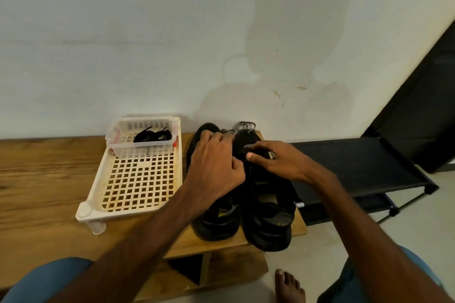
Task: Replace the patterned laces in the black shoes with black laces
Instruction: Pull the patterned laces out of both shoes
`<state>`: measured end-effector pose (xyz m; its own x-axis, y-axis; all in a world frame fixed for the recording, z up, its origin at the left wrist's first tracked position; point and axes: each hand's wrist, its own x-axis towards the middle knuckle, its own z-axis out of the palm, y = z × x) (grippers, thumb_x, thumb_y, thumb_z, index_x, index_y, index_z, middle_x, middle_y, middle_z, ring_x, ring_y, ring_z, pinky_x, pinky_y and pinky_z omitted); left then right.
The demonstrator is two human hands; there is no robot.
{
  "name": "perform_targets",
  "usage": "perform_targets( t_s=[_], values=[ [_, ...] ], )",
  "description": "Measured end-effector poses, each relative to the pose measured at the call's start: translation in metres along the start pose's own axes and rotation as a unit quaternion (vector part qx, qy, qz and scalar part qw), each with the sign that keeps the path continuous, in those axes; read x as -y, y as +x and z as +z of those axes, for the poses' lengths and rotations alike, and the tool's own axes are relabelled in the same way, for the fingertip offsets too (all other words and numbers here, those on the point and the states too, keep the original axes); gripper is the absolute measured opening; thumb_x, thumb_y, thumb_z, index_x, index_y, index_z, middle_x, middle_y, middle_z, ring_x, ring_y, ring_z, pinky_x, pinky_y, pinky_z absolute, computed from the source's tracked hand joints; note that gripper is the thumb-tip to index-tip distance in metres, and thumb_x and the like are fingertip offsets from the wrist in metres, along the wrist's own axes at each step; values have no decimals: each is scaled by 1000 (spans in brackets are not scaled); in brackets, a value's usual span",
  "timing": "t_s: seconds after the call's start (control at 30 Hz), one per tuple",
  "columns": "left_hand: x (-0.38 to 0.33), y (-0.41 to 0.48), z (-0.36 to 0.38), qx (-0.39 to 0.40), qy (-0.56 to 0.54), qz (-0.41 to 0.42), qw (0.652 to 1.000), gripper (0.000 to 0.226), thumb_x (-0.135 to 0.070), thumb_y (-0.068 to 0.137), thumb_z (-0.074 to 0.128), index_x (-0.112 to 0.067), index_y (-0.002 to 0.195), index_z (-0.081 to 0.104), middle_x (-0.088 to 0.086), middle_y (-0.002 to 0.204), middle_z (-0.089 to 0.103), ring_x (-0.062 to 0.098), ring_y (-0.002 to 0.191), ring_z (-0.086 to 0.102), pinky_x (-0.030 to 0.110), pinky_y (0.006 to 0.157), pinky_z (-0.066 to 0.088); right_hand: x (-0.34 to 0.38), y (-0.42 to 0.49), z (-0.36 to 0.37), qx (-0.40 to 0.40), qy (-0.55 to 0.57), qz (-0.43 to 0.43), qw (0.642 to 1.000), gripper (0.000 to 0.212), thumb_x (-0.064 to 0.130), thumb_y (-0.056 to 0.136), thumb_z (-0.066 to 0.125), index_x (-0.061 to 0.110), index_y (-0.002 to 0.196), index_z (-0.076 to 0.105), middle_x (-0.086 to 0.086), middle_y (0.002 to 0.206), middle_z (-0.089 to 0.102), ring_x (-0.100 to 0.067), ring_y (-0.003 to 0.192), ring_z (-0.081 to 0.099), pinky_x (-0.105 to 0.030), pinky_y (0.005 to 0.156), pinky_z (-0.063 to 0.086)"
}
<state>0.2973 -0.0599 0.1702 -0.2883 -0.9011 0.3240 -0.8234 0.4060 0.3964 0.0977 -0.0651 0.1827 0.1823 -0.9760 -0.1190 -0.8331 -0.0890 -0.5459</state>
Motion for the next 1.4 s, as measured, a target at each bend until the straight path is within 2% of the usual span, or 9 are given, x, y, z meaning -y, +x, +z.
perform_targets(
  t_s=[0.23,0.4,0.6,0.77,0.83,0.93,1.03,1.23,1.4],
  values=[
    [9,-18,-22,48,-54,-29,997,75,-44,76,47,-15,145,46,6,147,47,23,137,40,39,112,39,-5,-23,-1,50,20,2,999,54,50,94,66,28,142,54,9,135,56,-10,122,54,-36,105,49],
    [20,-18,-23,106,-8,-32,994,76,-29,78,68,-15,147,41,5,143,47,23,130,47,37,101,48,-4,-18,-1,24,32,25,999,53,43,97,65,25,145,53,10,137,55,-13,127,53,-20,90,43],
    [28,-14,-16,56,1,11,998,50,-24,93,67,-18,140,52,2,136,55,18,122,55,25,91,43,6,-14,-6,19,16,42,999,53,32,98,65,22,148,51,-1,147,52,-18,128,51,-30,103,43],
    [25,-13,-15,24,-15,18,999,38,-32,95,67,-19,131,62,0,125,64,16,114,58,24,90,41,16,-16,-2,-6,-25,20,999,40,27,97,66,16,135,61,-6,127,66,-19,109,63,-29,91,54],
    [24,-13,-15,9,-24,9,1000,34,-32,95,68,-19,127,66,-2,120,68,13,109,61,20,85,38,22,-20,3,-64,-60,-16,996,37,22,94,69,13,130,67,-6,126,68,-20,114,64,-29,97,52],
    [29,-12,-15,-10,-61,-24,998,32,-34,89,75,-21,118,72,-6,111,73,7,91,65,18,79,45,37,-24,11,-167,-50,-83,981,32,24,90,76,18,121,74,3,124,70,-13,115,63,-25,99,50],
    [36,-11,-15,-2,-105,-41,994,32,-36,83,81,-26,113,74,-12,103,73,-1,71,61,17,72,52,48,-23,24,-162,-31,-106,981,29,36,88,78,24,114,77,10,109,74,-3,96,66,-23,85,55],
    [41,-14,-16,9,-228,-46,973,36,-16,80,84,-22,114,73,-11,109,73,1,86,69,19,72,60,57,-11,38,-151,-53,-95,983,24,34,94,72,30,118,75,9,106,76,-8,90,67,-31,82,59],
    [51,-24,-19,-30,-360,-125,924,19,-13,86,80,-19,104,77,-7,98,77,8,87,75,29,77,63,54,-10,33,-151,-31,-95,983,22,31,95,71,30,116,77,10,107,76,-7,92,67,-32,83,59]
  ],
)
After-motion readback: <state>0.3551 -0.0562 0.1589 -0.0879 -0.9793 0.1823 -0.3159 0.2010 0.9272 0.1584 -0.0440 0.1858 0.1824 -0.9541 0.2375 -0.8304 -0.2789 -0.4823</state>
